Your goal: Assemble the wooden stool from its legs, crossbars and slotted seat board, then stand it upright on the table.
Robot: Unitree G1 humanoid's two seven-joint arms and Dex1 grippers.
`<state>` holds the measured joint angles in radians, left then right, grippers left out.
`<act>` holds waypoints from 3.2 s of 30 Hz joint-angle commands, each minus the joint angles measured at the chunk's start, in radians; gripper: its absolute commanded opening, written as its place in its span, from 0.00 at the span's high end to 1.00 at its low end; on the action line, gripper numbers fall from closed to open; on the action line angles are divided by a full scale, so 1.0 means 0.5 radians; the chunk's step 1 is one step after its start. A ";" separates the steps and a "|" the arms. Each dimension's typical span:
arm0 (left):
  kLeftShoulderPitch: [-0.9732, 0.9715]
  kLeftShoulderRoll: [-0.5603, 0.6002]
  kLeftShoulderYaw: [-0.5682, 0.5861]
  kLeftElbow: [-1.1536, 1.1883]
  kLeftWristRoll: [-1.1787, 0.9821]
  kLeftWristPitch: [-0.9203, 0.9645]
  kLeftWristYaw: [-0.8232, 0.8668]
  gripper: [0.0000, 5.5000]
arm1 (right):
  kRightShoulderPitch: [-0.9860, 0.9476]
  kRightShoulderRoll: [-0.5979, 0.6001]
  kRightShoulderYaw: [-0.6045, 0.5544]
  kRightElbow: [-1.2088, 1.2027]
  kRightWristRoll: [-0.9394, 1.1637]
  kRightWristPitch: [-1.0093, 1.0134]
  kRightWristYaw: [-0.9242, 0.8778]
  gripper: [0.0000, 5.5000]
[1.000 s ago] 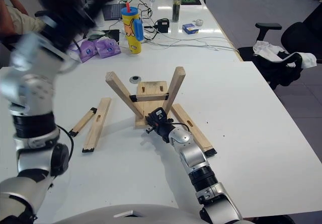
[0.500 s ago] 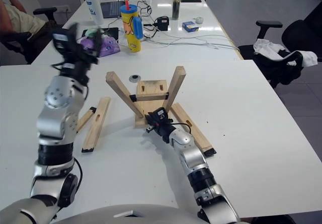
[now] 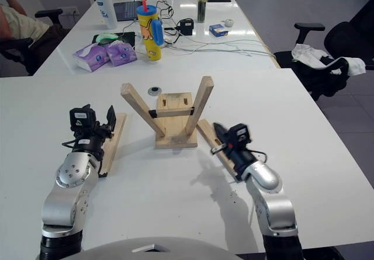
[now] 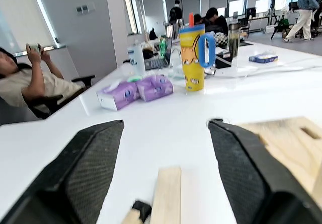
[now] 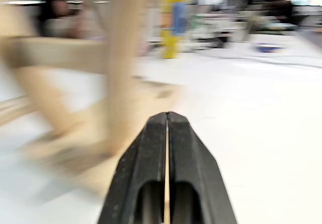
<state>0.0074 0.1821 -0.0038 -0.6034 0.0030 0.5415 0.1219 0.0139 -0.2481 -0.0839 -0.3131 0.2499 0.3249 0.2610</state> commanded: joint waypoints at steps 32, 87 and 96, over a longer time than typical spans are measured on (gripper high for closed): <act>0.271 0.821 0.455 0.577 0.234 -0.382 -0.752 0.43 | -0.369 0.144 0.926 0.150 -0.293 -0.068 0.335 1.00; -0.307 0.405 -0.218 1.269 0.221 -0.327 -1.036 0.43 | -0.630 0.109 1.424 0.486 -0.524 0.914 0.965 1.00; -0.260 0.480 -0.127 1.226 0.235 -0.337 -0.965 0.43 | -0.532 0.098 0.857 -0.048 -0.184 0.788 0.862 1.00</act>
<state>-0.1317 0.4163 -0.0800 0.0207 0.1121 0.3726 -0.3778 -0.2761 -0.1693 0.4174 -0.2043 0.0929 0.6715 0.6776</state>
